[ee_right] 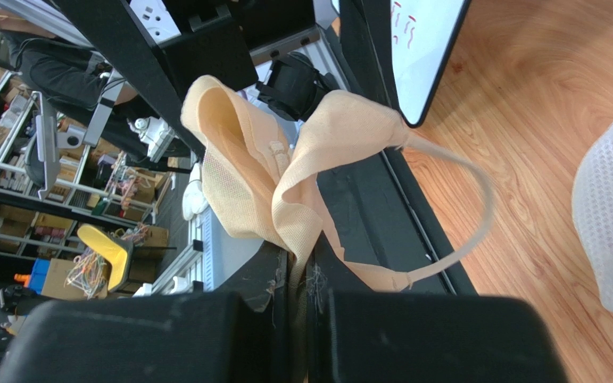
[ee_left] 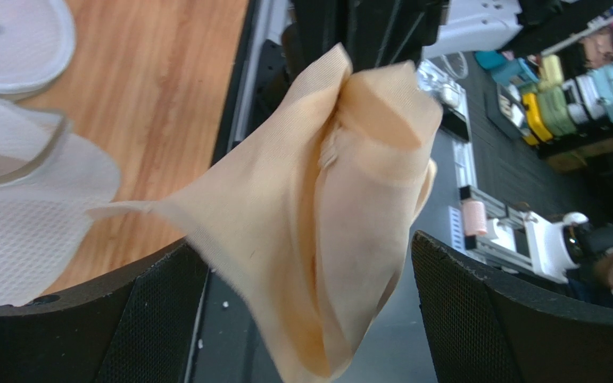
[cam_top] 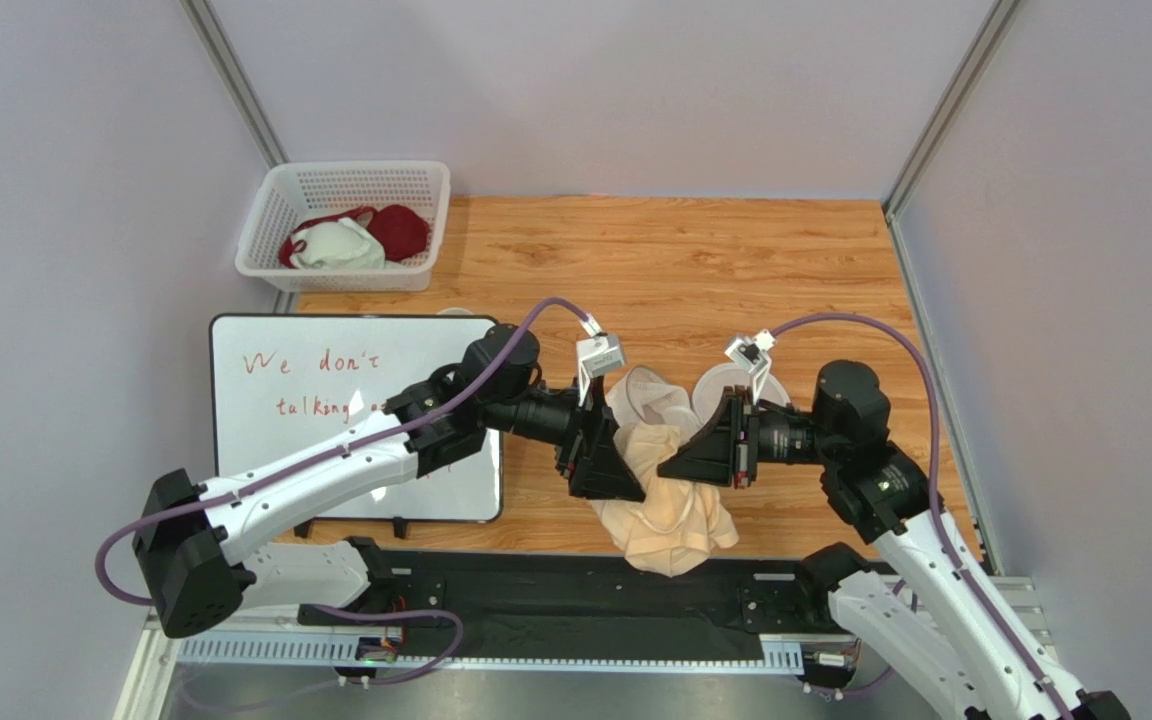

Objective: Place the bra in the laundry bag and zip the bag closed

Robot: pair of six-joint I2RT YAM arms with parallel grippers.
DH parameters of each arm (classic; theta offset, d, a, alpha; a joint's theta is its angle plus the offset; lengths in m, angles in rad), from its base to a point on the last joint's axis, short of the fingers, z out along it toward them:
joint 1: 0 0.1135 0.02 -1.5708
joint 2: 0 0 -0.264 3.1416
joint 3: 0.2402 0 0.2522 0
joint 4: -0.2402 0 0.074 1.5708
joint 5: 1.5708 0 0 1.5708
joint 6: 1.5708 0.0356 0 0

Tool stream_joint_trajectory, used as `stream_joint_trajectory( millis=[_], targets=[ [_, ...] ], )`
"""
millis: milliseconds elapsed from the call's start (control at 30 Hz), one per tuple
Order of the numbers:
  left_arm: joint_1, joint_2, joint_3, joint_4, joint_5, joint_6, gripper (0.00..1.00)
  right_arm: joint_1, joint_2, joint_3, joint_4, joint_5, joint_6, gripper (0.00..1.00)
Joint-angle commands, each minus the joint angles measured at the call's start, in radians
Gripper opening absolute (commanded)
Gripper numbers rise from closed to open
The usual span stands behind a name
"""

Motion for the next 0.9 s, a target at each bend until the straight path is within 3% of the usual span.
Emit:
stream_joint_trajectory(
  millis=[0, 100, 200, 333, 367, 400, 467, 500, 533, 567, 633, 733, 867],
  targets=[
    [-0.04, 0.02, -0.01, 0.199, 0.105, -0.08, 1.0, 0.063, 0.023, 0.036, 0.093, 0.042, 0.028, 0.0],
    [-0.04, 0.034, 0.007, 0.171, 0.079, -0.083, 0.97, 0.094, 0.032, 0.042, 0.103, 0.054, 0.032, 0.0],
    [-0.04, 0.068, 0.047, 0.084, 0.07, -0.066, 0.7, 0.095, 0.022, 0.048, 0.101, 0.062, 0.036, 0.0],
    [-0.04, 0.115, 0.072, 0.021, 0.047, -0.051, 0.21, 0.094, 0.022, 0.055, 0.089, 0.091, 0.046, 0.01],
    [-0.039, 0.115, 0.075, -0.002, 0.028, -0.049, 0.11, 0.094, 0.02, 0.056, 0.083, 0.103, 0.048, 0.03],
    [-0.036, 0.112, 0.087, -0.022, 0.002, -0.046, 0.0, 0.095, 0.023, 0.07, 0.036, 0.129, 0.045, 0.15],
    [-0.027, 0.102, 0.108, -0.132, -0.129, -0.023, 0.0, 0.092, 0.02, 0.099, -0.07, 0.297, -0.007, 0.36],
    [-0.016, 0.088, 0.13, -0.17, -0.181, -0.017, 0.0, 0.092, 0.02, 0.14, -0.203, 0.389, -0.024, 0.64],
    [-0.01, 0.082, 0.14, -0.236, -0.281, -0.012, 0.0, 0.091, 0.019, 0.156, -0.263, 0.595, -0.033, 0.76],
    [-0.005, 0.077, 0.162, -0.267, -0.329, -0.009, 0.0, 0.089, 0.023, 0.176, -0.319, 0.699, -0.032, 0.93],
    [0.007, 0.072, 0.183, -0.333, -0.428, -0.003, 0.0, 0.077, 0.032, 0.209, -0.436, 0.962, -0.018, 0.99],
    [0.013, 0.066, 0.208, -0.356, -0.513, 0.0, 0.0, 0.037, 0.045, 0.222, -0.535, 1.227, 0.065, 1.0],
    [0.019, 0.072, 0.263, -0.358, -0.562, 0.006, 0.0, -0.076, 0.057, 0.167, -0.548, 1.292, 0.117, 1.0]
  ],
)
